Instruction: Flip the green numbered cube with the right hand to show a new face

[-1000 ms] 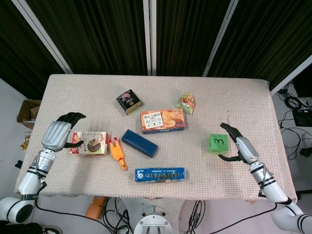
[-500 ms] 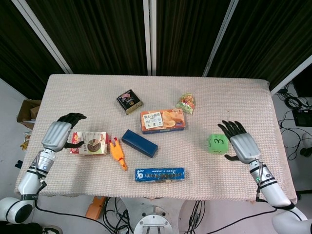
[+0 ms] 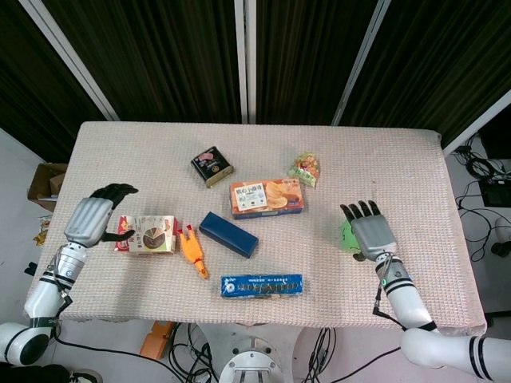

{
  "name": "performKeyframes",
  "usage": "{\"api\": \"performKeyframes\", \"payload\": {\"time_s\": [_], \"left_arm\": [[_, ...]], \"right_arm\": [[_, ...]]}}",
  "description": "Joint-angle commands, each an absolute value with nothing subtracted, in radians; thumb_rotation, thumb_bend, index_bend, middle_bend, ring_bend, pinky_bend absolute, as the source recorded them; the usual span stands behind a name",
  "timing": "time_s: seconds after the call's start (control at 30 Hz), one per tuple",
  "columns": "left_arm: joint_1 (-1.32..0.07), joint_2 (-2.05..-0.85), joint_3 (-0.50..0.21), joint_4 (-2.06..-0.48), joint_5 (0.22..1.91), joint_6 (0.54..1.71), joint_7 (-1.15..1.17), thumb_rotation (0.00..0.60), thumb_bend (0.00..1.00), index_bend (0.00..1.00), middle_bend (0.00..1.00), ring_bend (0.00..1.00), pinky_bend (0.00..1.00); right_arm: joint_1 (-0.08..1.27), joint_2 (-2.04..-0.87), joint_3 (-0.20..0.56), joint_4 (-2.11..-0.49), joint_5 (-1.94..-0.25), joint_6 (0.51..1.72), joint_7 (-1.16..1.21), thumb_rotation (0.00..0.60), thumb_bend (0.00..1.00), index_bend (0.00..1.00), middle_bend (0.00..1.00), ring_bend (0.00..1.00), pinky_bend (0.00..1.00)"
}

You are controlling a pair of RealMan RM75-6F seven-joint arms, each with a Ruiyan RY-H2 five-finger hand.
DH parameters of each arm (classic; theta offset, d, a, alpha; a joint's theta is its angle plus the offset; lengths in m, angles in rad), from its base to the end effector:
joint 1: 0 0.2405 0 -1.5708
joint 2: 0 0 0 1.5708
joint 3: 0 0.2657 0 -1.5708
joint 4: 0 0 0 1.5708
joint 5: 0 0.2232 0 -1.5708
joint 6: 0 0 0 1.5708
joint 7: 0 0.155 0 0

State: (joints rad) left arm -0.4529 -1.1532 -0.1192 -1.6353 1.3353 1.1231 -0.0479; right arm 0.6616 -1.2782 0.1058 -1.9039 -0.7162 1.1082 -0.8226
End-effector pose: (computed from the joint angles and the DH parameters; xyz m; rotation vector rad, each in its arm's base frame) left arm -0.2553 0.3129 0.1038 -1.6143 -1.0545 -0.9935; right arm -0.1955 -0.3086 0.0316 1.7912 -0.9467 0.4783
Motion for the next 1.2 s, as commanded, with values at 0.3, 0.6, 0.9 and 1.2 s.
{"api": "performKeyframes", "payload": {"time_s": [0.3, 0.6, 0.9, 1.2], "left_arm": [[-0.449, -1.133, -0.116, -1.644, 1.335, 1.118, -0.056, 0.6, 0.18, 0.22, 0.18, 0.14, 0.22], [-0.45, -1.14, -0.113, -1.64, 1.337, 1.114, -0.054, 0.6, 0.18, 0.22, 0.18, 0.14, 0.22], [-0.447, -1.135, -0.112, -1.642, 1.333, 1.115, -0.053, 0.6, 0.18, 0.22, 0.18, 0.14, 0.22], [-0.445, -1.145, -0.106, -1.633, 1.341, 1.115, -0.056, 0.6, 0.17, 0.22, 0.18, 0.14, 0.22]], "right_arm": [[0.705, -1.32, 0.097, -1.886, -0.65, 1.184, -0.882, 0.6, 0.02, 0.0, 0.25, 0.0, 0.0], [0.718, -1.349, 0.086, -1.848, -0.647, 1.193, -0.878, 0.6, 0.05, 0.0, 0.29, 0.0, 0.0], [0.677, -1.386, 0.093, -1.81, -0.784, 1.234, -0.738, 0.6, 0.24, 0.0, 0.58, 0.08, 0.0], [0.521, -1.469, 0.077, -1.548, -1.375, 1.282, 0.197, 0.6, 0.27, 0.0, 0.67, 0.13, 0.0]]}}
